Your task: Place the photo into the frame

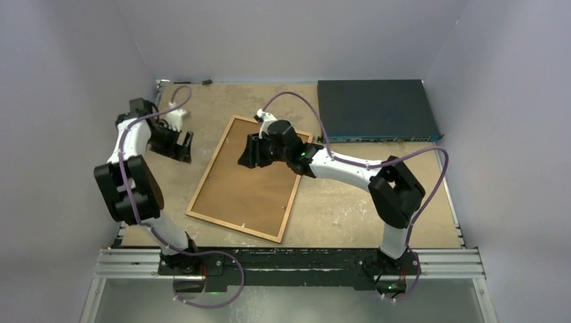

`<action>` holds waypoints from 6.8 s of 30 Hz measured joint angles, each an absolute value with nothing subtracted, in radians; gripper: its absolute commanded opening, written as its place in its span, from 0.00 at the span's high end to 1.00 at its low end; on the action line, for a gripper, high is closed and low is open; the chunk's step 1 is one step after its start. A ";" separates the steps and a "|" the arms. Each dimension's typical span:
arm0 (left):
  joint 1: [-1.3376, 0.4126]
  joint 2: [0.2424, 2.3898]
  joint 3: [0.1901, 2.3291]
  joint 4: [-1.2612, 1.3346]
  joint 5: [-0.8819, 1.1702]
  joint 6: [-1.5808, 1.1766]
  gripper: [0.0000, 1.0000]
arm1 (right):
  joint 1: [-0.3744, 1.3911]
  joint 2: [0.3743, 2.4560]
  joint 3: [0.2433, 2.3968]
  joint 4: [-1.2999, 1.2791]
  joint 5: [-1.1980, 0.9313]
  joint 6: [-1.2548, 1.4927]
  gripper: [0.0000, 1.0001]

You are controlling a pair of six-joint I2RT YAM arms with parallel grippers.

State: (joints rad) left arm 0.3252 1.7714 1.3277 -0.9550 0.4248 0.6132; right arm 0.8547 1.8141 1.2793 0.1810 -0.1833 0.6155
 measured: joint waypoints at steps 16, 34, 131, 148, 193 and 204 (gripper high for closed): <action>0.359 1.612 1.106 -0.783 0.387 0.542 0.57 | 0.902 2.087 1.506 0.353 -0.319 0.578 0.29; 0.359 1.772 1.071 -0.809 0.626 0.534 0.84 | 0.945 2.368 1.763 0.348 -0.419 0.557 0.34; 0.374 1.776 1.058 -0.810 0.664 0.532 1.00 | 0.971 2.515 1.855 0.406 -0.517 0.574 0.44; 0.377 1.776 1.066 -0.817 0.664 0.530 0.92 | 0.937 2.482 1.835 0.392 -0.533 0.580 0.40; 0.187 2.133 1.475 -0.590 0.842 0.276 1.00 | 0.707 2.486 1.892 0.358 -0.463 0.489 0.21; 0.187 2.113 1.427 -0.543 0.871 0.301 1.00 | 0.707 2.569 1.987 0.366 -0.467 0.490 0.21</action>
